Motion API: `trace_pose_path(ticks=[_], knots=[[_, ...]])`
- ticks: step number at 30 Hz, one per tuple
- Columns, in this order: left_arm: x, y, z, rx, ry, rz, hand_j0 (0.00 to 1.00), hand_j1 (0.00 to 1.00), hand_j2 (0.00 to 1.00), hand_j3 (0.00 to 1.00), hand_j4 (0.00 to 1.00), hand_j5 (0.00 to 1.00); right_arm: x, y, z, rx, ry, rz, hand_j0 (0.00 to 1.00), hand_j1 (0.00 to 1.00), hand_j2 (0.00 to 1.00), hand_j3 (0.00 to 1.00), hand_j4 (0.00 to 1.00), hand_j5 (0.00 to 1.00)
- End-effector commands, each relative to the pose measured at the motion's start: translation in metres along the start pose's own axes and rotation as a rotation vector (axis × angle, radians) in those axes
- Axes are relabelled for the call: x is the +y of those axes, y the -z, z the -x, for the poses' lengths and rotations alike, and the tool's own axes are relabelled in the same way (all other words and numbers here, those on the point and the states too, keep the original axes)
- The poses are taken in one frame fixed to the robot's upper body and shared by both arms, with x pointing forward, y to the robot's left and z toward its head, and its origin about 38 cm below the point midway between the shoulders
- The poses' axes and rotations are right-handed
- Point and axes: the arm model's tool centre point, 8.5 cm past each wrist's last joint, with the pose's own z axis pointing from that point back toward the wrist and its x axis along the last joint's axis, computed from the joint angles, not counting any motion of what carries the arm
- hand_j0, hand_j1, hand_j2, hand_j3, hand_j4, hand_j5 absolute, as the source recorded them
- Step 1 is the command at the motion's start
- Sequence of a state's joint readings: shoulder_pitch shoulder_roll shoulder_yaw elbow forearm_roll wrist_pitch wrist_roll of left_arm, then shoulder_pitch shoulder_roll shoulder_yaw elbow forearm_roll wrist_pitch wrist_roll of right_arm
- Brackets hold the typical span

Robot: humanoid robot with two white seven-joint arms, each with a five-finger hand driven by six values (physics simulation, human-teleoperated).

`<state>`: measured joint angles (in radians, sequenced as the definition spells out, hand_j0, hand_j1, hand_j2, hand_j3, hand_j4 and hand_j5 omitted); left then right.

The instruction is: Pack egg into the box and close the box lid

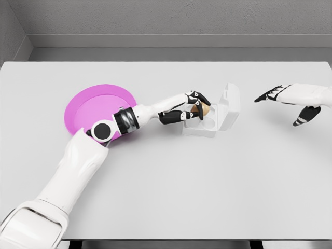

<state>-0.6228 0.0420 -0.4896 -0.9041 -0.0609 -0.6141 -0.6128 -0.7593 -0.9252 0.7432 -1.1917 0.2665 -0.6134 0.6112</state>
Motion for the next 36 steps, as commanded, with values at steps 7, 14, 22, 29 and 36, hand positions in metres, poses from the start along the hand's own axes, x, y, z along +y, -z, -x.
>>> trace_pose_path(ticks=[7,14,22,29,36], knots=[[-0.002,-0.003,0.004,-0.016,-0.068,-0.042,0.34,0.34,0.34,0.34,0.34,0.34,-0.002,0.0,-0.004,-0.011,-0.011,0.0,1.0,1.0,1.0,1.0,1.0,1.0],[-0.005,-0.002,0.003,-0.034,-0.1,-0.06,0.35,0.35,0.35,0.35,0.35,0.35,-0.002,-0.001,-0.004,-0.008,-0.012,-0.003,1.0,1.0,1.0,1.0,1.0,1.0],[-0.007,0.001,0.001,-0.068,-0.154,-0.097,0.34,0.34,0.34,0.34,0.34,0.34,-0.002,-0.001,-0.005,-0.013,-0.014,-0.002,1.0,1.0,1.0,1.0,1.0,1.0],[0.0,-0.001,0.001,-0.072,-0.17,-0.195,0.33,0.33,0.33,0.33,0.33,0.33,-0.003,0.001,-0.009,-0.023,-0.025,-0.004,1.0,1.0,1.0,1.0,1.0,1.0],[-0.004,-0.002,0.004,-0.066,-0.182,-0.203,0.33,0.33,0.33,0.33,0.33,0.33,-0.004,-0.001,-0.01,-0.023,-0.031,-0.005,1.0,1.0,1.0,1.0,1.0,1.0]])
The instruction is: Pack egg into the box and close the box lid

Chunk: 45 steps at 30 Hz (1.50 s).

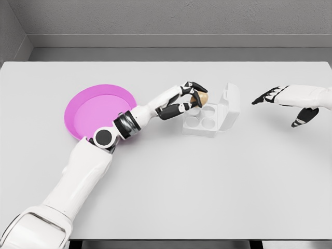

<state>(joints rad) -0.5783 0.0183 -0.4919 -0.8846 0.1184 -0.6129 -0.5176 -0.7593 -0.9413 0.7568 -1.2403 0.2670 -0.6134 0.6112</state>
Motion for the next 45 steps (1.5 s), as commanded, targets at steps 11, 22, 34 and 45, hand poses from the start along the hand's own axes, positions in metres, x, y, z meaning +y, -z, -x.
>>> trace_pose_path(ticks=[11,22,34,45], knots=[[-0.017,-0.001,0.004,-0.006,-0.041,-0.005,0.34,0.34,0.34,0.34,0.34,0.34,-0.001,0.0,-0.001,-0.002,0.0,0.004,1.0,1.0,1.0,1.0,1.0,1.0],[-0.021,-0.008,0.01,0.009,-0.054,-0.01,0.35,0.35,0.35,0.35,0.35,0.35,-0.003,0.001,-0.005,-0.014,-0.008,0.005,1.0,1.0,1.0,1.0,1.0,1.0],[-0.019,-0.009,0.01,0.011,-0.051,-0.014,0.5,0.5,0.5,0.5,0.5,0.5,-0.003,0.001,-0.005,-0.014,-0.009,0.004,1.0,1.0,1.0,1.0,1.0,1.0],[-0.018,-0.01,0.01,0.01,-0.048,-0.017,0.62,0.62,0.62,0.62,0.62,0.62,-0.003,0.001,-0.005,-0.014,-0.009,0.004,1.0,1.0,1.0,1.0,1.0,1.0]])
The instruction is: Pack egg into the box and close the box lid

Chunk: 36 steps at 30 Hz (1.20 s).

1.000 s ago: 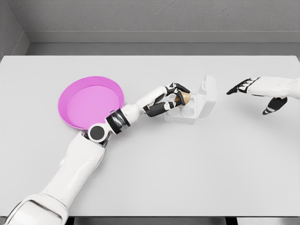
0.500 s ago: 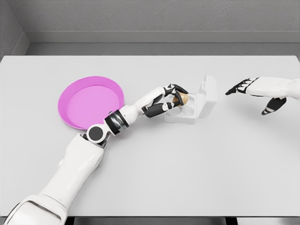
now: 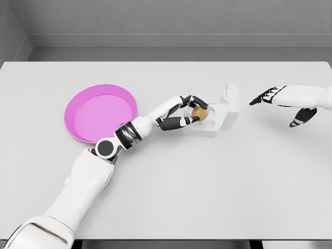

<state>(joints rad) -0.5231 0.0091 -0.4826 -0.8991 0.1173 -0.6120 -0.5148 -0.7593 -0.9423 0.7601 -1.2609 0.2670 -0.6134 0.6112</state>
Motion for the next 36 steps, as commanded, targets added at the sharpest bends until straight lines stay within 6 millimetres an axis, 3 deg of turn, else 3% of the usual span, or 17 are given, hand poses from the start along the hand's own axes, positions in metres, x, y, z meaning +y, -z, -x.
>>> trace_pose_path(ticks=[1,4,10,17,18,20,21,22,23,25,26,27,36], knots=[[0.001,-0.001,0.0,-0.002,-0.004,-0.006,0.63,0.63,0.63,0.63,0.63,0.63,-0.001,0.0,0.0,0.0,0.003,0.004,1.0,1.0,1.0,1.0,1.0,1.0],[0.004,-0.003,0.0,0.001,0.001,-0.009,0.71,0.71,0.71,0.71,0.71,0.71,-0.001,0.0,0.0,0.0,0.003,0.004,1.0,1.0,1.0,1.0,1.0,1.0],[0.03,-0.01,-0.022,-0.053,0.046,-0.028,0.71,0.71,0.71,0.71,0.71,0.71,-0.001,-0.001,0.0,0.001,0.004,0.004,1.0,1.0,1.0,1.0,1.0,1.0],[0.033,-0.011,-0.024,-0.057,0.056,-0.03,0.71,0.71,0.71,0.71,0.71,0.71,-0.001,-0.001,-0.001,-0.002,0.0,0.003,1.0,1.0,1.0,1.0,1.0,1.0],[0.042,-0.016,-0.034,-0.075,0.092,-0.023,0.71,0.71,0.71,0.71,0.71,0.71,-0.001,-0.002,-0.001,0.0,0.0,0.004,1.0,1.0,1.0,1.0,1.0,1.0],[0.078,-0.041,-0.073,-0.119,0.229,0.004,1.0,1.0,1.0,1.0,1.0,1.0,0.0,-0.005,0.001,0.008,-0.001,-0.001,1.0,1.0,1.0,1.0,1.0,1.0],[0.087,-0.06,-0.08,-0.118,0.215,0.032,1.0,1.0,1.0,1.0,1.0,1.0,0.0,-0.006,0.002,0.01,-0.001,-0.002,1.0,1.0,1.0,1.0,1.0,1.0],[0.108,-0.078,-0.094,-0.109,0.222,0.058,1.0,1.0,1.0,1.0,1.0,1.0,-0.001,-0.007,0.002,0.011,-0.002,-0.001,1.0,1.0,1.0,1.0,1.0,1.0],[0.113,-0.094,-0.101,-0.089,0.224,0.09,1.0,1.0,1.0,1.0,1.0,1.0,-0.001,-0.007,0.002,0.011,-0.002,-0.001,1.0,1.0,1.0,1.0,1.0,1.0],[0.134,-0.129,-0.103,0.02,0.315,0.13,1.0,1.0,1.0,1.0,1.0,1.0,0.005,-0.006,0.001,0.009,-0.001,-0.021,1.0,1.0,1.0,1.0,1.0,1.0],[0.143,-0.144,-0.103,0.116,0.441,0.197,1.0,1.0,1.0,1.0,1.0,1.0,0.004,-0.005,0.0,0.004,-0.006,-0.018,1.0,1.0,1.0,1.0,1.0,1.0],[0.146,-0.152,-0.102,0.165,0.501,0.23,1.0,1.0,1.0,1.0,1.0,1.0,0.001,-0.005,-0.002,0.001,-0.011,-0.015,1.0,1.0,1.0,1.0,1.0,1.0],[0.158,-0.154,-0.114,0.183,0.554,0.272,1.0,1.0,1.0,1.0,1.0,1.0,-0.015,0.008,-0.033,-0.087,-0.076,0.014,1.0,1.0,1.0,1.0,1.0,1.0]])
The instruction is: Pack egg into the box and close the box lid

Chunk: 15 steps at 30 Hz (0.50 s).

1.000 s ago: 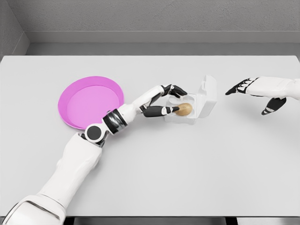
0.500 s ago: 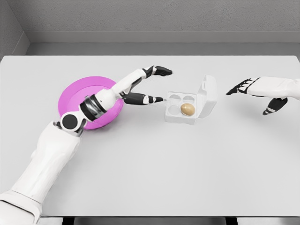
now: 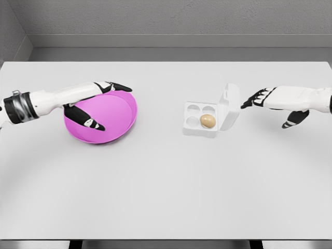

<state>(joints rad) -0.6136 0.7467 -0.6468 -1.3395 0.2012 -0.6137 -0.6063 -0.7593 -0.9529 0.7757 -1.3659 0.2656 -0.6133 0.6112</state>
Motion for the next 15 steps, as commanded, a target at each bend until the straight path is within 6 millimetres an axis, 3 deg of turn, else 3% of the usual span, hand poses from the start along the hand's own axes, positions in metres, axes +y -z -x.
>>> trace_pose_path(ticks=[1,6,8,13,15], knots=[[0.009,-0.005,-0.005,-0.012,0.0,-0.025,1.0,1.0,1.0,1.0,1.0,1.0,-0.005,0.003,-0.006,-0.019,-0.009,0.011,1.0,1.0,1.0,1.0,1.0,1.0],[0.014,-0.008,-0.014,-0.039,-0.001,-0.033,1.0,1.0,1.0,1.0,1.0,1.0,-0.015,0.004,-0.02,-0.053,-0.049,0.028,1.0,1.0,1.0,1.0,1.0,1.0],[0.014,-0.002,-0.026,-0.092,-0.016,-0.038,1.0,1.0,1.0,1.0,1.0,1.0,-0.025,0.004,-0.027,-0.068,-0.077,0.043,1.0,1.0,1.0,1.0,1.0,1.0],[0.016,-0.006,-0.028,-0.099,-0.025,-0.047,1.0,1.0,1.0,1.0,1.0,1.0,-0.036,0.007,-0.04,-0.1,-0.115,0.061,1.0,1.0,1.0,1.0,1.0,1.0],[0.017,-0.005,-0.028,-0.1,-0.024,-0.048,1.0,1.0,1.0,1.0,1.0,1.0,-0.041,0.021,-0.051,-0.142,-0.121,0.08,1.0,1.0,1.0,1.0,1.0,1.0]])
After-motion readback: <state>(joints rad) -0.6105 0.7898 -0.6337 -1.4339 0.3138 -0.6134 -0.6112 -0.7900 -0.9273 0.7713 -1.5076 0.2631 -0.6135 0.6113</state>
